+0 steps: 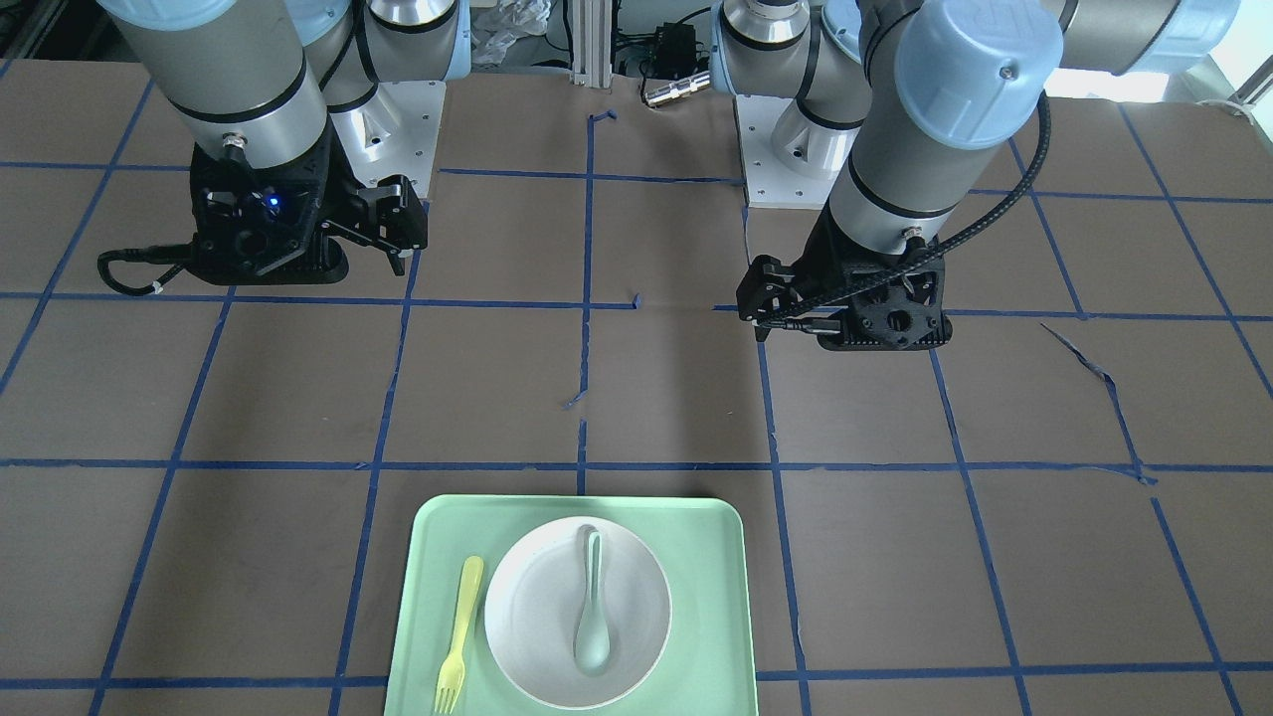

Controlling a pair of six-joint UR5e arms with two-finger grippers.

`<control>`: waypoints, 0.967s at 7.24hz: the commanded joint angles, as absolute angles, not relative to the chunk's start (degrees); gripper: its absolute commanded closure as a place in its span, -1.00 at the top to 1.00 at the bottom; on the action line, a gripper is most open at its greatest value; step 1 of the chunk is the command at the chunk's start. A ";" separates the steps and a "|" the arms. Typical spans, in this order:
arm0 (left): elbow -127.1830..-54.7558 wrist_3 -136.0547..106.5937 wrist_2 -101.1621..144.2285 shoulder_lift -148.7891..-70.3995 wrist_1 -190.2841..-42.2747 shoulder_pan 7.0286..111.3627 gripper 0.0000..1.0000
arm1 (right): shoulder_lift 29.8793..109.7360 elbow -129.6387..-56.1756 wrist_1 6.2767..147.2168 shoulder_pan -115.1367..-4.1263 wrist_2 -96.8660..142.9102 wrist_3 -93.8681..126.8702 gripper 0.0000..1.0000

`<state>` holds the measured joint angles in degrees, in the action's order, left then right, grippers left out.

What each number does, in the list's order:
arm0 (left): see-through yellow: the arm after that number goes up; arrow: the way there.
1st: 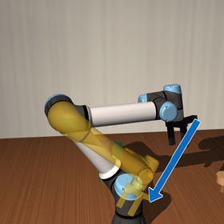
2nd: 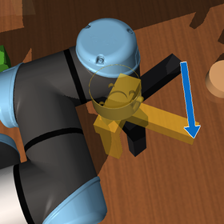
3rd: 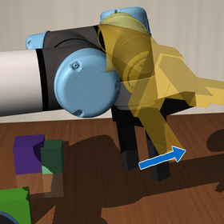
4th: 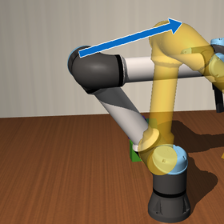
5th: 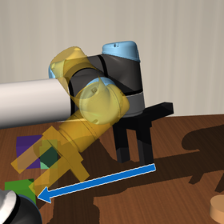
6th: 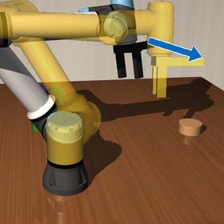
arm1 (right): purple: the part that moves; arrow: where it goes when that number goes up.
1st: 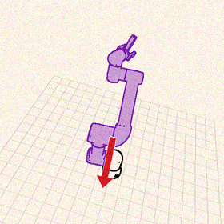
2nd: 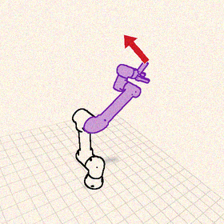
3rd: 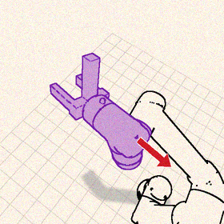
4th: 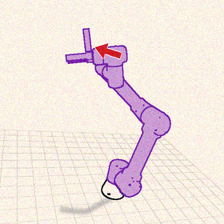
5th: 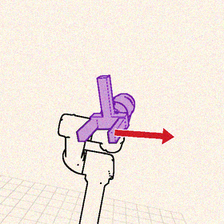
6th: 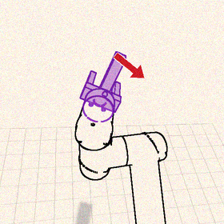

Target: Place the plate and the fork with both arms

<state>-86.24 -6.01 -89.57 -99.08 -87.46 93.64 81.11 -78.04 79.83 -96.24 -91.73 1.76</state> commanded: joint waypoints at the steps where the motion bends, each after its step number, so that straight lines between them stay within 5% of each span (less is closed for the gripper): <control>1: -86.31 -5.80 -89.82 -98.27 -86.57 93.52 1.00 | 80.78 -79.27 81.02 -96.42 -90.00 1.76 1.00; 7: -87.01 -5.89 -90.17 -98.26 -86.66 93.69 1.00 | 80.25 -79.89 86.30 -96.50 -89.91 2.29 1.00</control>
